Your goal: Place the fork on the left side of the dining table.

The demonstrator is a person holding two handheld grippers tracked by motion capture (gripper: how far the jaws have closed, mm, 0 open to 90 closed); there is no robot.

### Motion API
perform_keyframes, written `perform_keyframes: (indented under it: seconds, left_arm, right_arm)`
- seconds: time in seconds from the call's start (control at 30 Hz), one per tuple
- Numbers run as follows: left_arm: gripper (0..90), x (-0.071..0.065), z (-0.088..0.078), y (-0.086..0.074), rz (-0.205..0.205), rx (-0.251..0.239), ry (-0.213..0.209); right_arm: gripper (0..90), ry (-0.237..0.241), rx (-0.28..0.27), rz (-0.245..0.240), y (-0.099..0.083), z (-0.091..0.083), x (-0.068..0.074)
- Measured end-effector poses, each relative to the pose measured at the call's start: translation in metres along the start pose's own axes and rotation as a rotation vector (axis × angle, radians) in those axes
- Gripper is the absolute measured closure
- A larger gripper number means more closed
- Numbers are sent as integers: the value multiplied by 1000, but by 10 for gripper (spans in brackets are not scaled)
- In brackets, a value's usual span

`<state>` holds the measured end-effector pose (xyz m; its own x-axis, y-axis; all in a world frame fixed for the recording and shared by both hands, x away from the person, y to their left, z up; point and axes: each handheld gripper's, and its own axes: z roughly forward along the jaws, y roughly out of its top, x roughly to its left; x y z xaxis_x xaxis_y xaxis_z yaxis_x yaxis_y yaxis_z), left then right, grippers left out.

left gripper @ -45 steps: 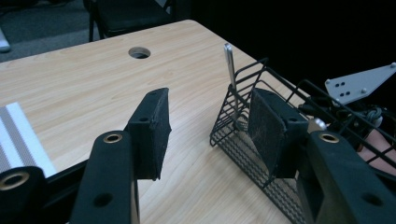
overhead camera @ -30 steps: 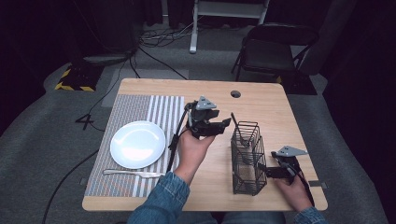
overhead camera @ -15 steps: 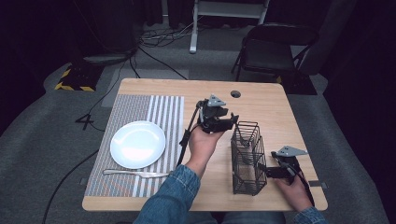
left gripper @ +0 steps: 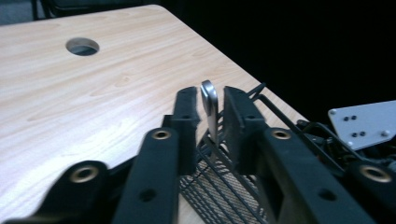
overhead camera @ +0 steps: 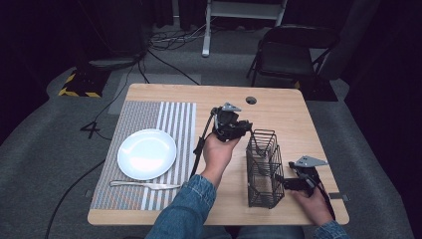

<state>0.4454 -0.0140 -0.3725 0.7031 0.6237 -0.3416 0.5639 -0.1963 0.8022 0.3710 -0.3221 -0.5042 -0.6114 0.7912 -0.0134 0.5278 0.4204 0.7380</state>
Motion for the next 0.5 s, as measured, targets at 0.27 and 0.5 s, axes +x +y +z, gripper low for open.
perform_keyframes:
  seconds: [0.27, 0.5]
  left_arm:
    - [854, -2, -3, 3, -32, -1, -43]
    - [858, -15, -16, 13, 16, -23, -32]
  right_arm:
    - [186, 0, 0, -1, 0, 0, 0]
    - [186, 0, 0, 0, 0, 0, 0]
